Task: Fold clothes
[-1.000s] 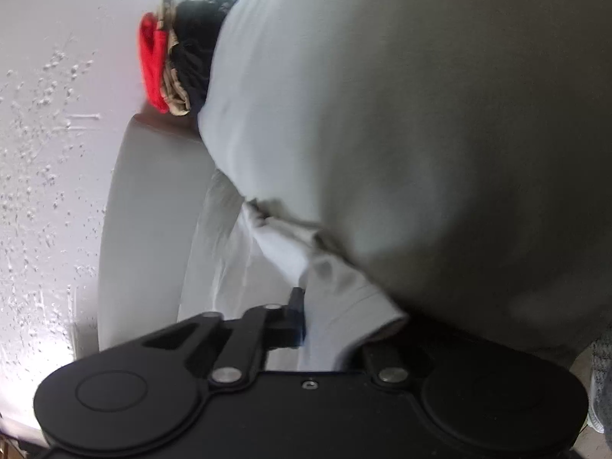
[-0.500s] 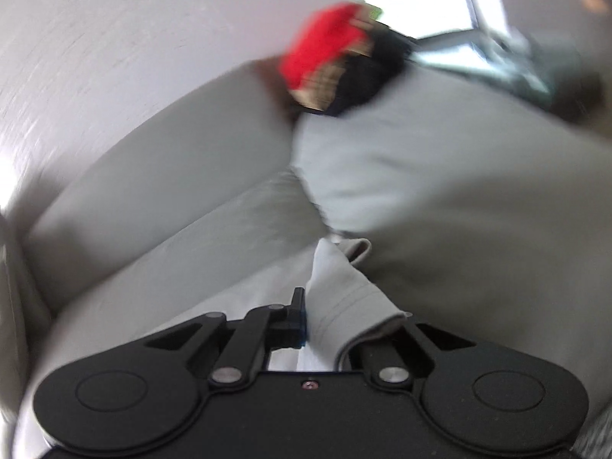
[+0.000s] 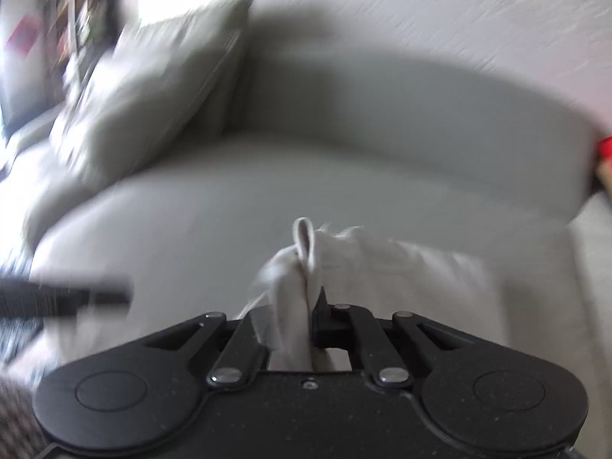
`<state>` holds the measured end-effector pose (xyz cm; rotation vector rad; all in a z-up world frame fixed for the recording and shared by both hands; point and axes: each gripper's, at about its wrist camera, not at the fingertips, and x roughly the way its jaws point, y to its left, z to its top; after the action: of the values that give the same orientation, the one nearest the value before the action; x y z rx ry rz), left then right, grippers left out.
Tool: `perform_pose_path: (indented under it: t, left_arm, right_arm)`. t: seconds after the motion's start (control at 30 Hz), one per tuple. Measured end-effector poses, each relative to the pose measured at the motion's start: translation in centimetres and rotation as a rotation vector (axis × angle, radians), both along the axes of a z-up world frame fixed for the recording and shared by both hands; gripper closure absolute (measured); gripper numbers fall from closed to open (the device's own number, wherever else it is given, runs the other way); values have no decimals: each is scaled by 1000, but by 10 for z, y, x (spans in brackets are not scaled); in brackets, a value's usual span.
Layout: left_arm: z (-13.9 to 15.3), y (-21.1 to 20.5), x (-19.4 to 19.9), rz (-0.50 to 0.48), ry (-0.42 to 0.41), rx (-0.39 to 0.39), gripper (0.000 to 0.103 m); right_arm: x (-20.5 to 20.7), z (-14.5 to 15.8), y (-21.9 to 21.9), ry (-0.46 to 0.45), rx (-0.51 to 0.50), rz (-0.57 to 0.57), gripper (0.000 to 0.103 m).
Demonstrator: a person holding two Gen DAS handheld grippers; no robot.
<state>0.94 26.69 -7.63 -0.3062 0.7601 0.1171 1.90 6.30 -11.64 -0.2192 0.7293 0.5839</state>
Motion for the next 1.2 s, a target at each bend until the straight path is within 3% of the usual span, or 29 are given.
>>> perform_pose_path:
  t: [0.1,0.17,0.33,0.4,0.47,0.73,1.07,1.17,1.2]
  left_arm:
    - [-1,0,1,-8,3,4,68]
    - [-2,0,2,-13,3,6,68]
    - [-3,1,2,-16,2,-13,68]
    - [-4,0,3,-20,4,-12,68]
    - [-4,0,5,-19,6,-16,68]
    - [-2,4,2,2,3,-43,68]
    - [-1,4,0,31,-2,-51,68]
    - [0,3,-1,42,-2,-53,68]
    - [1,3,-2,46,-3,-53,68]
  right_arm:
    - [-3,-14,-1,49,22,-18,100]
    - [3,-11,-13,96,89,-50,100]
    - [40,14,-60,242,491,-227,100]
    - [48,25,-70,254,587,-265,100]
    - [52,32,-72,257,621,-274,100]
    - [54,29,-58,267,597,-229,100]
    - [24,23,-27,181,362,-46,99]
    - [20,24,-23,192,318,16,92]
    - [19,25,-23,205,314,33,85]
